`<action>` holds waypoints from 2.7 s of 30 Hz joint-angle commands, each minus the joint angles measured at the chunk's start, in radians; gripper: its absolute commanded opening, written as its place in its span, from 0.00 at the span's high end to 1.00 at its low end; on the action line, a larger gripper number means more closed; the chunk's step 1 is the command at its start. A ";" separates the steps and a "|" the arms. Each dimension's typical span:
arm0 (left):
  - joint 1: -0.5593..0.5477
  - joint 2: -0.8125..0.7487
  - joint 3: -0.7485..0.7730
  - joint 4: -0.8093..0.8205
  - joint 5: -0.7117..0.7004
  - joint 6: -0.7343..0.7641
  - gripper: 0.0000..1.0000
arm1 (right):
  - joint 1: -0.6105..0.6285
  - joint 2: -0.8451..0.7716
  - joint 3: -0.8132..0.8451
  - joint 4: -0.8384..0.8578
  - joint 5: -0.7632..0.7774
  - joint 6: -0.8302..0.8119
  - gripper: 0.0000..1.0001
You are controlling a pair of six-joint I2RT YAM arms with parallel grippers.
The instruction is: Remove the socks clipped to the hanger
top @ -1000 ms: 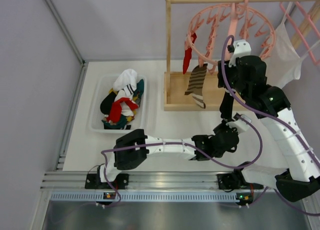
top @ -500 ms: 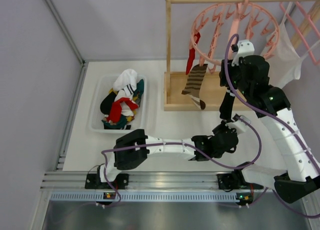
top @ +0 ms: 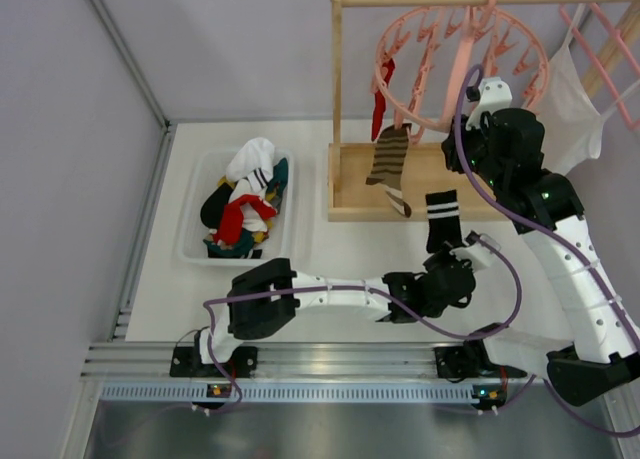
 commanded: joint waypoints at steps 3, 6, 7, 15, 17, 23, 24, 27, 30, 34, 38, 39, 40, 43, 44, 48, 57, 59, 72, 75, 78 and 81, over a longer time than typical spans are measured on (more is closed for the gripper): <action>-0.008 -0.064 -0.029 0.008 0.007 -0.017 1.00 | -0.015 -0.030 0.006 0.070 -0.022 -0.001 0.80; -0.005 -0.084 -0.066 0.008 -0.015 -0.022 1.00 | -0.017 -0.035 0.003 0.070 -0.020 0.001 0.78; -0.004 -0.096 -0.080 0.008 -0.027 -0.063 1.00 | -0.017 -0.036 -0.002 0.072 -0.020 0.001 0.77; 0.111 -0.378 -0.343 -0.110 0.002 -0.296 1.00 | -0.023 -0.059 -0.023 0.080 -0.019 0.005 0.50; 0.136 -0.455 -0.380 -0.147 -0.006 -0.329 1.00 | -0.025 -0.068 -0.023 0.081 -0.020 0.007 0.46; 0.280 -0.664 -0.492 -0.305 0.013 -0.433 1.00 | -0.025 -0.122 -0.069 0.095 -0.032 0.028 0.06; 0.325 -0.690 -0.509 -0.320 0.033 -0.450 1.00 | -0.028 -0.133 -0.091 0.098 -0.032 0.032 0.01; 0.434 -0.776 -0.519 -0.388 0.091 -0.471 1.00 | -0.026 -0.179 -0.132 0.116 -0.055 0.039 0.01; 0.565 -0.819 -0.488 -0.468 0.167 -0.499 1.00 | -0.026 -0.231 -0.164 0.124 -0.083 0.050 0.00; 0.724 -0.828 -0.434 -0.569 0.230 -0.525 1.00 | -0.026 -0.286 -0.188 0.115 -0.086 0.065 0.01; 0.898 -0.821 -0.408 -0.627 0.313 -0.553 1.00 | -0.026 -0.318 -0.184 0.073 -0.094 0.068 0.01; 0.963 -0.811 -0.407 -0.629 0.361 -0.557 0.98 | -0.026 -0.334 -0.188 0.066 -0.100 0.068 0.01; 0.996 -0.804 -0.404 -0.629 0.381 -0.560 0.97 | -0.026 -0.334 -0.191 0.067 -0.101 0.068 0.01; 1.106 -0.744 -0.362 -0.629 0.434 -0.547 0.96 | -0.026 -0.361 -0.200 0.064 -0.117 0.070 0.01; 1.128 -0.723 -0.332 -0.630 0.451 -0.544 0.96 | -0.026 -0.371 -0.201 0.064 -0.123 0.070 0.01; 1.206 -0.612 -0.255 -0.660 0.508 -0.522 0.65 | -0.026 -0.392 -0.217 0.058 -0.131 0.068 0.01; 1.199 -0.655 -0.299 -0.655 0.612 -0.562 0.02 | -0.026 -0.430 -0.256 0.058 -0.147 0.082 0.01; 1.145 -0.711 -0.315 -0.654 0.600 -0.554 0.02 | -0.026 -0.463 -0.284 0.073 -0.179 0.093 0.00; 0.811 -0.824 -0.474 -0.267 0.928 -0.352 0.02 | -0.026 -0.590 -0.364 0.110 -0.270 0.142 0.01; 0.803 -0.802 -0.557 -0.031 1.091 -0.336 0.02 | -0.026 -0.602 -0.373 0.107 -0.295 0.147 0.01; 0.778 -0.753 -0.560 0.080 1.171 -0.323 0.02 | -0.026 -0.618 -0.387 0.101 -0.313 0.148 0.01; 0.734 -0.713 -0.558 0.158 1.194 -0.257 0.02 | -0.025 -0.627 -0.407 0.103 -0.327 0.153 0.00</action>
